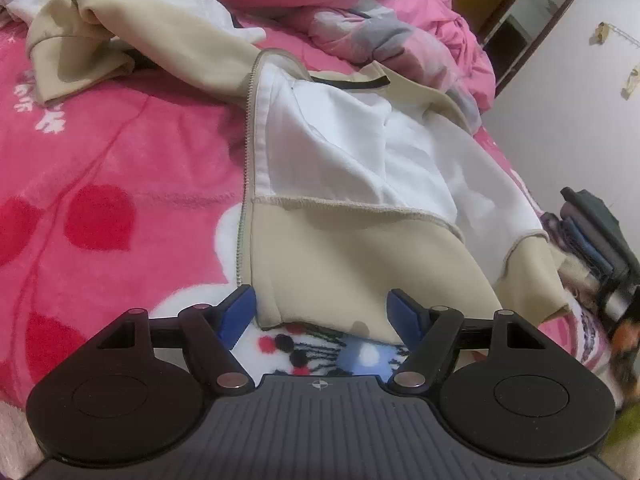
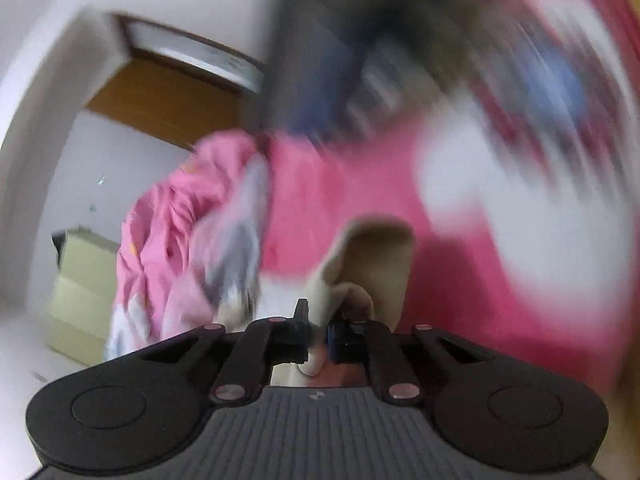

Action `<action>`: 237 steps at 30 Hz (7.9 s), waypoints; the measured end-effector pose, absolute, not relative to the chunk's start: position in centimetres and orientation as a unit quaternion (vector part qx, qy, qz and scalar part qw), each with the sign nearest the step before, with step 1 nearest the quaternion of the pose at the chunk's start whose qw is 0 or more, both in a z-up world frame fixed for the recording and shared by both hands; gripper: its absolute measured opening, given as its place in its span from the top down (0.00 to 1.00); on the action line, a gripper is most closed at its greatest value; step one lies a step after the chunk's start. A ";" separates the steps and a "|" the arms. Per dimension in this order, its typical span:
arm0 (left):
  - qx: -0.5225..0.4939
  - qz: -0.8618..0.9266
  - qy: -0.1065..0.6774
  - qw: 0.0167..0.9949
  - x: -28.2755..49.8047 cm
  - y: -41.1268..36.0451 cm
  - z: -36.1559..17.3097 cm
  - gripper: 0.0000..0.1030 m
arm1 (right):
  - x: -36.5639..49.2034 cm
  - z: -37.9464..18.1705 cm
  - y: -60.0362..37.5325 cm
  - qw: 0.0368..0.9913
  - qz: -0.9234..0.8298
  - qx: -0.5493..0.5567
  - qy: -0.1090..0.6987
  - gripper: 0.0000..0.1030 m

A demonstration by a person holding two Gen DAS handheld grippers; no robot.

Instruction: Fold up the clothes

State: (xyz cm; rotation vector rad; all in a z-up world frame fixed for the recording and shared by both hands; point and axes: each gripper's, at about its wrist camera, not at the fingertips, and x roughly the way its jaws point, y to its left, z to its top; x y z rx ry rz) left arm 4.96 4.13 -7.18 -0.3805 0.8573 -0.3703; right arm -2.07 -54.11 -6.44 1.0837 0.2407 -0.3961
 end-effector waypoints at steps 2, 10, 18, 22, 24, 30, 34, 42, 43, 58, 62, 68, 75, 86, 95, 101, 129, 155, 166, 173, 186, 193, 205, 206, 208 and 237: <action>-0.183 -0.177 0.410 0.876 5.0 4.2 -7.3 0.30 | -0.6 -3.3 -55.3 0.870 -0.213 0.434 0.099 0.92; -0.167 -0.189 0.395 0.883 4.2 4.4 -7.4 0.29 | 4.5 -2.3 -57.0 0.886 -0.293 0.267 0.240 0.57; -0.197 -0.186 0.380 0.885 4.1 6.2 -7.4 0.29 | -1.9 0.8 -49.9 0.923 -0.296 0.143 0.201 0.49; -0.204 -0.176 0.370 0.889 5.4 6.1 -7.9 0.29 | -3.5 3.8 -43.4 0.964 -0.175 0.106 0.168 0.23; -0.209 -0.165 0.365 0.892 5.8 6.0 -8.5 0.37 | -4.1 4.8 -40.3 0.975 -0.116 0.099 0.158 0.19; -0.220 -0.138 0.342 0.903 5.1 6.5 -9.6 0.78 | -3.7 3.5 -33.4 0.972 0.030 0.151 0.178 0.10; -0.265 -0.135 0.328 0.897 4.2 8.0 -9.3 0.91 | -2.4 1.6 -29.3 0.956 0.071 0.176 0.223 0.11; -0.307 -0.179 0.274 0.894 4.7 8.0 -4.4 0.91 | -2.5 1.6 -30.2 0.946 0.065 0.218 0.231 0.11; -0.301 -0.192 0.263 0.896 5.0 7.4 -3.3 0.91 | -2.8 1.4 -30.8 0.943 0.060 0.232 0.230 0.11; -0.022 -0.393 0.357 0.847 9.2 -18.6 -4.2 0.83 | -9.2 -1.9 -40.4 0.906 -0.062 0.344 0.240 0.12; -0.053 -0.444 0.351 0.823 5.0 -17.1 -5.8 0.53 | -10.2 -2.8 -41.7 0.898 -0.078 0.354 0.249 0.12; -0.092 -0.492 0.342 0.795 0.7 -11.2 -5.5 0.37 | -9.2 -4.1 -41.6 0.896 -0.056 0.356 0.260 0.12; -0.073 -0.400 0.344 0.846 -0.9 -7.6 -6.0 0.37 | -5.7 -4.8 -39.7 0.897 0.006 0.349 0.270 0.18; -0.085 -0.306 0.366 0.875 0.4 -5.9 -8.0 0.37 | 0.2 -6.8 -38.9 0.836 0.076 0.438 0.322 0.31; -0.259 -0.292 0.387 0.835 4.1 0.3 -9.0 0.36 | -3.7 -5.2 -36.8 0.848 0.140 0.405 0.311 0.31; -0.403 -0.324 0.412 0.750 8.2 3.1 -10.7 0.33 | -4.6 -5.2 -32.9 0.888 0.143 0.304 0.315 0.31; -0.448 -0.400 0.369 0.709 6.6 2.4 -12.2 0.64 | -0.8 -9.0 -33.7 0.738 0.256 0.564 0.268 0.87; -0.317 -0.304 0.416 0.797 3.1 5.5 -10.5 0.49 | -4.4 -8.6 -27.7 0.784 0.271 0.404 0.385 0.87; -0.240 -0.287 0.415 0.829 1.6 4.2 -9.6 0.54 | -3.4 -2.4 -33.8 0.900 0.173 0.271 0.295 0.59; -0.234 -0.275 0.418 0.833 1.2 3.7 -9.6 0.56 | 2.9 -6.0 -33.3 0.902 0.105 0.178 0.379 0.59; -0.227 -0.260 0.404 0.847 -0.5 4.0 -8.9 0.94 | -2.1 -3.1 -33.1 0.922 0.110 0.197 0.314 0.91; -0.227 -0.256 0.419 0.841 -0.3 4.2 -10.2 0.95 | -3.4 -7.6 -34.5 0.899 0.080 0.255 0.346 0.91; -0.260 -0.263 0.416 0.831 -0.8 5.5 -9.8 0.78 | -4.8 -7.7 -35.7 0.900 0.073 0.274 0.330 0.76; -0.258 -0.259 0.409 0.836 -0.9 5.8 -9.5 0.76 | -5.2 -7.5 -35.9 0.903 0.069 0.273 0.326 0.72; -0.252 -0.253 0.391 0.848 -1.0 6.5 -8.5 0.76 | -6.3 -6.5 -36.3 0.913 0.050 0.262 0.308 0.71; -0.169 -0.269 0.330 0.889 23.0 2.9 -9.7 0.72 | 33.0 -4.1 -33.4 0.883 0.077 0.276 0.372 0.48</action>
